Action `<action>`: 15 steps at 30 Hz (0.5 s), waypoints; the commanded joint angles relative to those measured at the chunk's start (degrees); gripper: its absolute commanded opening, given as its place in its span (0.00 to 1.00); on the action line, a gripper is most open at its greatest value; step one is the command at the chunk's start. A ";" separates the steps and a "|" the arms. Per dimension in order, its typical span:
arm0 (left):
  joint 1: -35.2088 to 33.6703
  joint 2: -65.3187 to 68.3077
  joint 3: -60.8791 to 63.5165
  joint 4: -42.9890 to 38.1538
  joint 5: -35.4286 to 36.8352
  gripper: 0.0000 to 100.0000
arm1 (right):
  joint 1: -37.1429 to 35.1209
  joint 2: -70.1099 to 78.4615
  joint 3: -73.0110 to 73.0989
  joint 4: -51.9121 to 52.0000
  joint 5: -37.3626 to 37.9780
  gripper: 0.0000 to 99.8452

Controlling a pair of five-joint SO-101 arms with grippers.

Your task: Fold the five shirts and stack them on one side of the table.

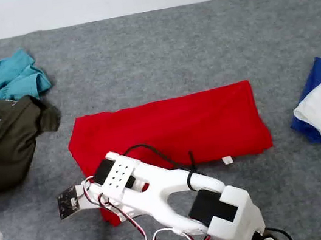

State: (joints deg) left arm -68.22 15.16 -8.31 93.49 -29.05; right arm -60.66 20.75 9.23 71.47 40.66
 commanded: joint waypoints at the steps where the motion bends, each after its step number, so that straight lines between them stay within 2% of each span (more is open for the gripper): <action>1: -0.09 -0.79 -0.31 0.79 -0.53 0.00 | 1.36 -2.42 -0.35 -2.68 0.70 0.14; 6: 0.09 -0.79 -0.31 0.79 -0.53 0.00 | 2.42 -2.95 -1.41 -2.15 0.70 0.01; 15: 0.18 -0.79 -0.31 0.79 -0.53 0.00 | 6.81 -4.00 -1.85 -2.07 0.70 0.01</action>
State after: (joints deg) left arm -68.22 15.16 -8.31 93.49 -29.05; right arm -55.91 20.22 9.14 69.45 40.66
